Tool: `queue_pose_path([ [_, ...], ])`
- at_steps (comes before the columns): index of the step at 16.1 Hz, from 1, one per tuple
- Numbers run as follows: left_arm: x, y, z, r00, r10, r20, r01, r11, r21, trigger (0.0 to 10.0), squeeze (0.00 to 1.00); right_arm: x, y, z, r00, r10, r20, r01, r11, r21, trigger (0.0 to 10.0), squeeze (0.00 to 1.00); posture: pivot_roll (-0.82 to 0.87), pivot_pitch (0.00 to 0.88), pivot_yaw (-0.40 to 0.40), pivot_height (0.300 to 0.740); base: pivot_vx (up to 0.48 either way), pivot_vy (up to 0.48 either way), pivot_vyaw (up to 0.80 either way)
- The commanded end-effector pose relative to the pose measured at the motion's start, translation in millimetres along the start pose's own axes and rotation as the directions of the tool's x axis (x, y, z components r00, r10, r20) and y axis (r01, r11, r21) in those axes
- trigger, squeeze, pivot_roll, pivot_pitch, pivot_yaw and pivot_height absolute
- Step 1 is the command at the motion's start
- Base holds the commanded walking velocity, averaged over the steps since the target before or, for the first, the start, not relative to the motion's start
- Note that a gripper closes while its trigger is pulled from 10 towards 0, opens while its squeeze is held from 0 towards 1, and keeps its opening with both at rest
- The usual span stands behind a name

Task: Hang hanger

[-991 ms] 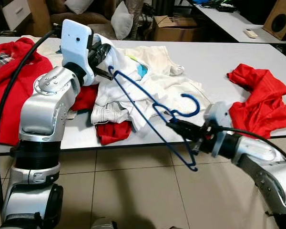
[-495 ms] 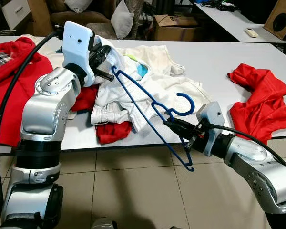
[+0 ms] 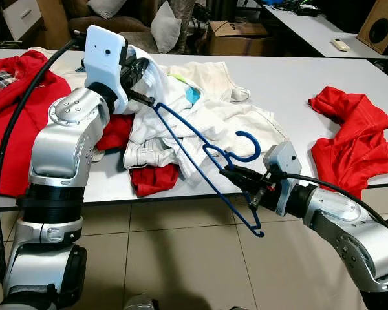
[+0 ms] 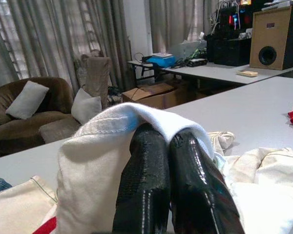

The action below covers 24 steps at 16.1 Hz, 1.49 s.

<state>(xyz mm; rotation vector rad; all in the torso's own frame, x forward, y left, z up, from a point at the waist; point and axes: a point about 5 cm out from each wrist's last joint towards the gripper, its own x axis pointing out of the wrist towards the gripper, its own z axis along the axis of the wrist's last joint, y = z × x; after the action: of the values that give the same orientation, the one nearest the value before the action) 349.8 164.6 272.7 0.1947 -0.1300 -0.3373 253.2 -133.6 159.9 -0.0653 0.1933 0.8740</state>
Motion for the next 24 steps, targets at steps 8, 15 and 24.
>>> queue_pose_path([
  [8, 2.2, -4.7, 8, 0.999, -0.026, 0.025, 0.026, 0.999, 0.023, 0.0, 0.00, 3.0, -11.9, -2, 0.996, -0.087, -0.029, 0.087, 0.996, -0.002, 10.0, 0.00, -0.02, 0.000, -0.055, 0.740, 0.000, 0.000, 0.00],
  [15, 4.9, -10.3, 4, 0.999, -0.029, 0.018, 0.029, 0.999, 0.023, 0.0, 0.00, 12.0, -3.3, 7, 1.000, -0.018, 0.024, 0.018, 1.000, -0.002, 10.0, 0.00, -0.02, 0.000, -0.058, 0.740, 0.000, 0.000, 0.00],
  [24, 3.3, -21.9, 1, 0.996, -0.085, -0.003, 0.085, 0.995, 0.060, 0.0, 0.00, 28.6, -6.7, 6, 0.996, -0.089, 0.000, 0.089, 0.996, 0.033, 10.0, 0.00, -0.02, 0.000, -0.064, 0.740, 0.000, 0.000, 0.00],
])
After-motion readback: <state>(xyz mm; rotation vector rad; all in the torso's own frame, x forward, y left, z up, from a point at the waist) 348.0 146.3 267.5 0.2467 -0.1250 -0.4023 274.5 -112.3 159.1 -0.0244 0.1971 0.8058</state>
